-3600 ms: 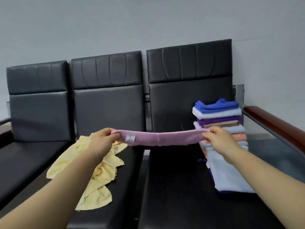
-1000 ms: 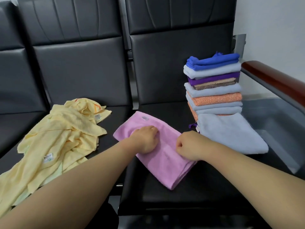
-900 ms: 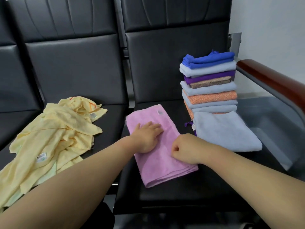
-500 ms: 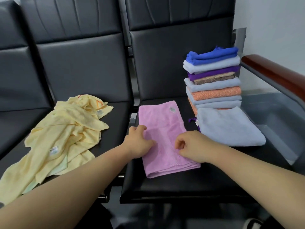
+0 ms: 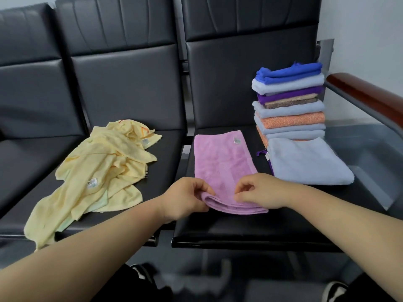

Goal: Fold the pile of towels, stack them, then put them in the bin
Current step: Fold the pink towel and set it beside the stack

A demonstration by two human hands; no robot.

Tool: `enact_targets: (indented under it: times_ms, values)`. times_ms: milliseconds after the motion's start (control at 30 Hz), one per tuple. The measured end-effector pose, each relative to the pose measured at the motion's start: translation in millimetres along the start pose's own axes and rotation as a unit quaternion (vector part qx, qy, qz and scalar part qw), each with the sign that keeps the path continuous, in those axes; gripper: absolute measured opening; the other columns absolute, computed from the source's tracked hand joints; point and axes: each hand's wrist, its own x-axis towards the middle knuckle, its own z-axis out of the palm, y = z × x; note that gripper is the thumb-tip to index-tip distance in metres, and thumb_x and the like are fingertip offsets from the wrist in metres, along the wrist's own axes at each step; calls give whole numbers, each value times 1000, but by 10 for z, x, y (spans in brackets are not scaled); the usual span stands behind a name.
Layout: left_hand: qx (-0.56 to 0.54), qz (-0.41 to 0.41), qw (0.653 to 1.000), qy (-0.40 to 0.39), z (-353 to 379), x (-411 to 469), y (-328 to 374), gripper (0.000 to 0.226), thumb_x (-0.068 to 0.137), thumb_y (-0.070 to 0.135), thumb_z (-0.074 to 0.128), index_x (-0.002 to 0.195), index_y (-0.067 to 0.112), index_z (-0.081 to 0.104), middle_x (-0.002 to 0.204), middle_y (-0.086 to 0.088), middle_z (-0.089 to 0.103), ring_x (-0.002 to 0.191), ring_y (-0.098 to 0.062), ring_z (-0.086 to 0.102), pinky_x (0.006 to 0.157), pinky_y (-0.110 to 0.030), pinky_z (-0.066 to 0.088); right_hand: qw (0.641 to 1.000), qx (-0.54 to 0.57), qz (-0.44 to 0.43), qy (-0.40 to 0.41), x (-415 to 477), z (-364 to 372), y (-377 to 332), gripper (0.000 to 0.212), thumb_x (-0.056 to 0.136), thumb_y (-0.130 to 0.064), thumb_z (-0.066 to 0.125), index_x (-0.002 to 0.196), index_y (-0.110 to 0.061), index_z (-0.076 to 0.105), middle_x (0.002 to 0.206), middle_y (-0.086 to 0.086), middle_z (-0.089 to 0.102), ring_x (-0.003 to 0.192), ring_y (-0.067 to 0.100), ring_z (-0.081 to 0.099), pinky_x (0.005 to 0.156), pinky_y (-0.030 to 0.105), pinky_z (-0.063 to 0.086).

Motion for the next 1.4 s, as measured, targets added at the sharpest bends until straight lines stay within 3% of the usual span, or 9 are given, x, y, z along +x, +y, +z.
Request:
enact_targets:
  times_ms: [100,300,533,700,933,1000,1133,1233,1400]
  values:
    - [11,15,996,84,29,13,53,8,83,6,80,86,7,73,74,-2,72,68,-13,63,73,-34,56,1000,-20,12,2,-52,37,-37,35,80,-56,80,106,-34,71,102,-19,69,95,2,64,90,25,53]
    - [61,52,976,200,-111,78,178,13,89,20,76,80,18,66,67,10,64,59,-2,52,57,-12,42,986,-109,17,123,-33,83,-7,18,85,-21,64,82,-7,54,75,1,50,69,20,43,61,36,34]
    - [-67,2,988,138,-443,99,217,16,85,27,73,75,21,62,76,-9,60,72,-22,59,79,-44,55,970,195,64,133,15,-242,-30,12,90,-11,67,93,1,69,82,8,62,78,19,58,72,33,50]
    - [-118,-167,979,19,-508,66,224,9,79,18,67,84,16,60,76,-8,54,63,-21,53,68,-30,52,894,405,193,-13,7,-280,-9,27,93,-15,68,120,-13,70,100,6,73,85,17,68,68,28,53]
    - [-180,-179,955,153,-489,451,214,7,94,14,59,91,14,66,83,-5,63,74,-20,63,67,-33,53,866,456,192,71,320,-342,-79,24,94,-9,60,118,-11,66,110,9,73,98,22,70,75,33,56]
    - [-177,-165,953,183,-477,608,202,11,98,15,56,90,13,64,82,-4,60,73,-19,60,62,-31,51,871,447,172,110,446,-370,-91,18,92,-4,55,104,-12,65,112,10,68,103,24,67,89,38,57]
    - [-114,-141,955,237,-451,910,104,18,98,21,55,103,9,67,94,-9,63,84,-24,60,70,-38,54,920,309,137,200,681,-372,-67,16,94,-6,56,86,-19,60,98,3,63,89,18,60,88,41,54]
    - [-32,-131,954,268,-422,1137,-18,17,97,24,54,93,11,64,88,-8,65,83,-24,62,77,-44,57,934,204,129,263,874,-329,38,14,96,-13,59,102,-25,59,96,-10,58,88,10,58,82,37,54]
    - [179,-103,941,269,-353,1331,-175,23,106,29,45,91,12,52,83,2,55,71,-10,50,58,-26,33,948,104,149,262,1113,-199,233,28,99,-23,59,127,-24,59,103,-3,67,89,15,63,65,32,50]
